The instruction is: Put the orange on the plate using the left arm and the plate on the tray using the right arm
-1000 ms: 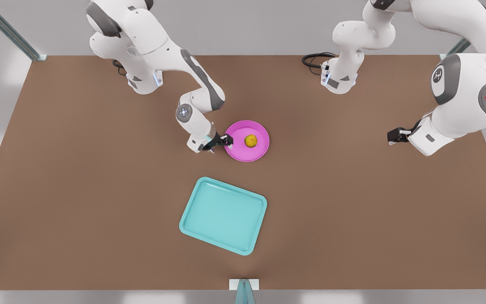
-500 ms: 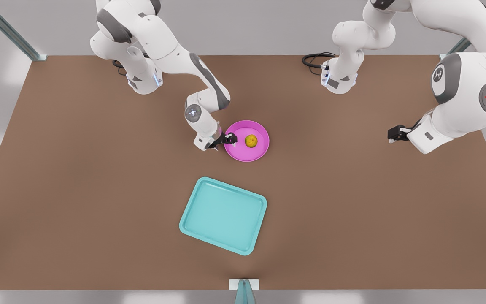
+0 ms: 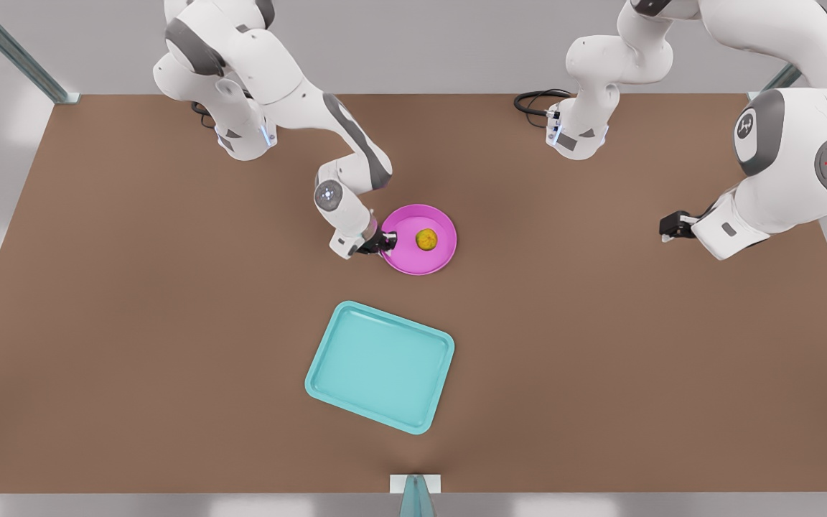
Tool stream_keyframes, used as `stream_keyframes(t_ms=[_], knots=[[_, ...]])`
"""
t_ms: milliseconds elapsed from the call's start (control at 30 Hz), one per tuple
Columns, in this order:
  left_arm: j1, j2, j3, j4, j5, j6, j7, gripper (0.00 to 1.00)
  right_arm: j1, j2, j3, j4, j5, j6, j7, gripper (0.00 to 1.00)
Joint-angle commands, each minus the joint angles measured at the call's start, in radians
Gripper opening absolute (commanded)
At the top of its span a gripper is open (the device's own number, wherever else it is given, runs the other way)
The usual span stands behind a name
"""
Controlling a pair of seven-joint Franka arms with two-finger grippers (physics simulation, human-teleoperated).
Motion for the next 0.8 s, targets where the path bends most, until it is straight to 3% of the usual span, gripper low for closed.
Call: stream_keyframes(t_ms=[0, 67, 433, 600, 767], knots=[[0.0, -0.001, 0.0, 0.0, 0.0, -0.002, 0.024, 1.0, -0.002, 0.0, 0.0, 0.003, 0.0, -0.005, 0.001, 0.26], [0.0, 0.0, 0.0, 0.0, 0.0, 0.0, 0.024, 1.0, -0.003, -0.006, 0.0, 0.004, 0.0, -0.007, 0.002, 0.22], [0.0, 0.002, 0.0, 0.0, 0.0, 0.0, 0.024, 1.0, -0.095, -0.068, -0.002, 0.104, 0.0, -0.101, 0.008, 0.21], [0.0, -0.001, 0.0, 0.0, 0.0, -0.002, 0.022, 1.0, -0.281, -0.017, -0.002, 0.325, 0.0, -0.285, 0.001, 0.21], [0.0, -0.001, 0.0, 0.0, 0.001, 0.0, 0.022, 1.0, -0.433, 0.162, -0.003, 0.618, -0.005, -0.513, -0.142, 0.21]])
